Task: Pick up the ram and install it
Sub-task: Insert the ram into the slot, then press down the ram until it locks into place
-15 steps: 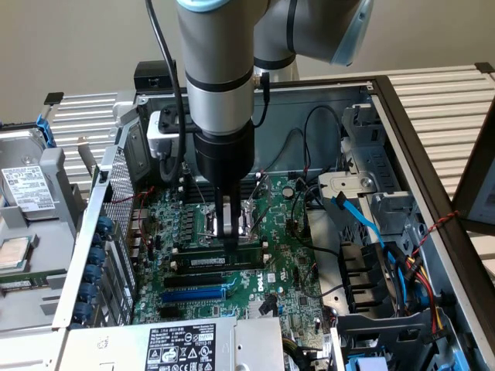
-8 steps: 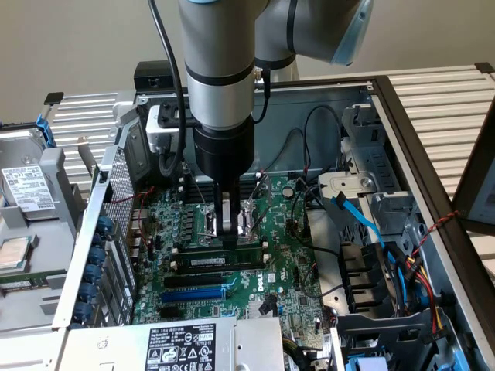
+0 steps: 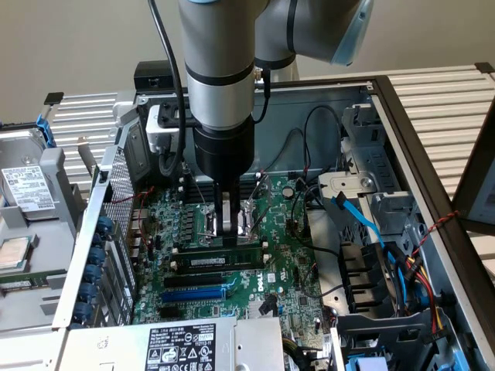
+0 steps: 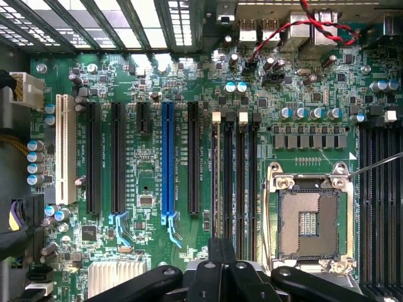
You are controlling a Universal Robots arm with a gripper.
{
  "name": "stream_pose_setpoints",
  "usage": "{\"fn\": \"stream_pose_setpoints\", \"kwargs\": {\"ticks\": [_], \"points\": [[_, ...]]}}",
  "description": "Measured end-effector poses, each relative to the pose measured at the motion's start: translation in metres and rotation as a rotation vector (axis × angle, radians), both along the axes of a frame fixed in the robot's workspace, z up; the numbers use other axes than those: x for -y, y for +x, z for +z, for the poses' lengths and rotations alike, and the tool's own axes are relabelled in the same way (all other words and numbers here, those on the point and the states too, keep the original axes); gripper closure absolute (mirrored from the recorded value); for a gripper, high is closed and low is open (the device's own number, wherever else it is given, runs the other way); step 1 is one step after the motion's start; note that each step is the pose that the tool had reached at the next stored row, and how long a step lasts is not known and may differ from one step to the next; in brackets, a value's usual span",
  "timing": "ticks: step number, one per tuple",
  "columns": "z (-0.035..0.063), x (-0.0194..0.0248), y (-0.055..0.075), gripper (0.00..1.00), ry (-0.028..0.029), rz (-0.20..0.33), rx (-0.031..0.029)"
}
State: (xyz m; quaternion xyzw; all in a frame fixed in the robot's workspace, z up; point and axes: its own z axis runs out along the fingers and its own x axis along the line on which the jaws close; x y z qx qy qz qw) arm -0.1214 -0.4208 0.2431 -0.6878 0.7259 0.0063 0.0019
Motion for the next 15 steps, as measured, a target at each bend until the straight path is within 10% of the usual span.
{"fn": "stream_pose_setpoints", "kwargs": {"ticks": [15], "points": [[-0.0022,0.0,0.0,0.9,-0.0001,0.0,-0.0006]]}}
